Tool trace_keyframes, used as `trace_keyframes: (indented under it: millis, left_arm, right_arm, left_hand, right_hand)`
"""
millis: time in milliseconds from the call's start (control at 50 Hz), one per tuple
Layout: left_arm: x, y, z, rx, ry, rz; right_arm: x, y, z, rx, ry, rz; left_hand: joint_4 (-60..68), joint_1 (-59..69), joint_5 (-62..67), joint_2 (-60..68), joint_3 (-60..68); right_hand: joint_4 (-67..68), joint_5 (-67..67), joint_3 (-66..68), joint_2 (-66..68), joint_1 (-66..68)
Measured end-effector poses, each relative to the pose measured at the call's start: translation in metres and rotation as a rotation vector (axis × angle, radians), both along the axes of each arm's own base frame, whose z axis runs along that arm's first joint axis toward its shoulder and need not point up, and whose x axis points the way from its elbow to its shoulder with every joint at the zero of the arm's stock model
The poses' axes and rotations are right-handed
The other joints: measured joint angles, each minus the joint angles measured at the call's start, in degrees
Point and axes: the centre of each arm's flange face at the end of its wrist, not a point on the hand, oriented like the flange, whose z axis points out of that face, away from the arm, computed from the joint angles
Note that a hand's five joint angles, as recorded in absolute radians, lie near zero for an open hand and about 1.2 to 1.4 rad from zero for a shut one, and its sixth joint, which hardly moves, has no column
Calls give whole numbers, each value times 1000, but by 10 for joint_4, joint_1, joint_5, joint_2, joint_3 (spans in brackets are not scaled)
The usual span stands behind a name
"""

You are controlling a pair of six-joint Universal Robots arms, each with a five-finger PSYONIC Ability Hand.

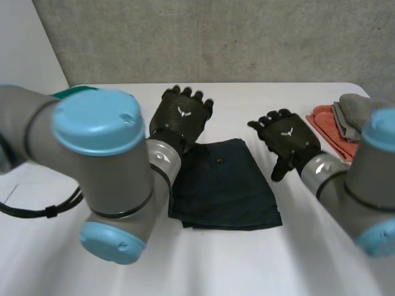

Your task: Fold the laundry.

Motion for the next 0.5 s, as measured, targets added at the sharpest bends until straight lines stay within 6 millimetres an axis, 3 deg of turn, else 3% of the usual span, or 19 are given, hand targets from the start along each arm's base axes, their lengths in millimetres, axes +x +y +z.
trace_keyframes:
  millis: [120,200,300,500]
  left_arm:
    - [5,8,10,38,76,-99]
    - [7,9,6,86,106,-135]
    - [8,8,1,124,121,-149]
    - [8,8,-2,133,117,-146]
  right_arm:
    - [10,52,-29,17,5,106]
    - [16,69,-49,35,18,148]
    - [20,70,-69,50,36,163]
    - [32,46,-88,-11,30,157]
  left_hand:
    - [0,0,0,0,0]
    - [0,0,0,0,0]
    - [0,0,0,0,0]
    - [0,0,0,0,0]
  right_hand:
    - [0,0,0,0,0]
    - [0,0,0,0,0]
    - [0,0,0,0,0]
    - [124,105,125,127,144]
